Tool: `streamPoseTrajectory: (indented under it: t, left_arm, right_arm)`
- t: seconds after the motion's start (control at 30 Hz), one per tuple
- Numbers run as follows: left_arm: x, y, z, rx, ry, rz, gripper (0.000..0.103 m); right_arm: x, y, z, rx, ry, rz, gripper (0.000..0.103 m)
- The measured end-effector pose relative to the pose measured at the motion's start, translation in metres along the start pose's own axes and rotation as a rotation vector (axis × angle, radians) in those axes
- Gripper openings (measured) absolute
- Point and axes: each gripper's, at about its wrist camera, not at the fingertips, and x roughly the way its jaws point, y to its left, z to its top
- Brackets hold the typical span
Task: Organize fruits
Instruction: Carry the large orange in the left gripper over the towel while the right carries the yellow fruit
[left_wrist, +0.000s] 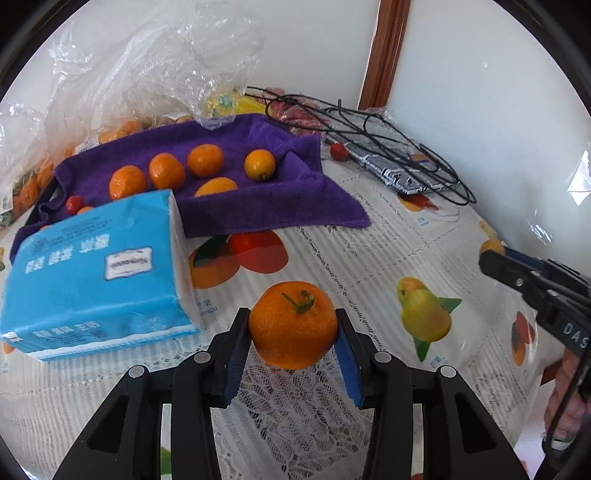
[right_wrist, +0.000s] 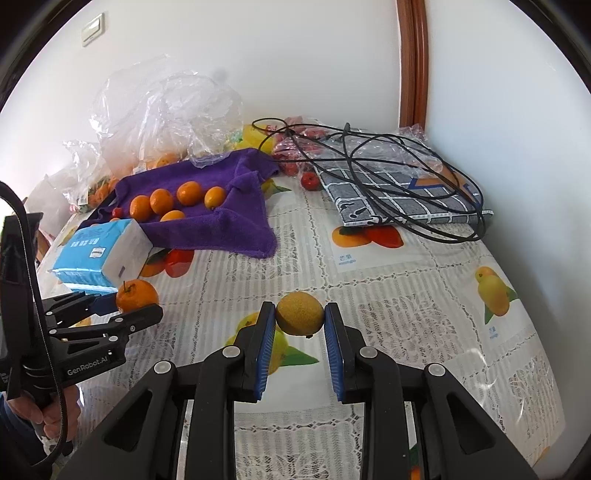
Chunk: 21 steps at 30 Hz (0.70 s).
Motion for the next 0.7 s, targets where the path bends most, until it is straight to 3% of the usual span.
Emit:
streamPoseTrajectory:
  t: [0.2,0.7]
  left_arm:
    - [-0.036,0.019,0.001,-0.028,-0.063,-0.017,0.042]
    - [-0.081,0.121,0.007,-0.172,-0.157,0.114,0.042]
  right_arm:
    - [-0.004,0.023,0.008,-0.019,-0.019,0.014,0.027]
    - [-0.003,0.112,0.055,-0.074,-0.094,0.106,0.027]
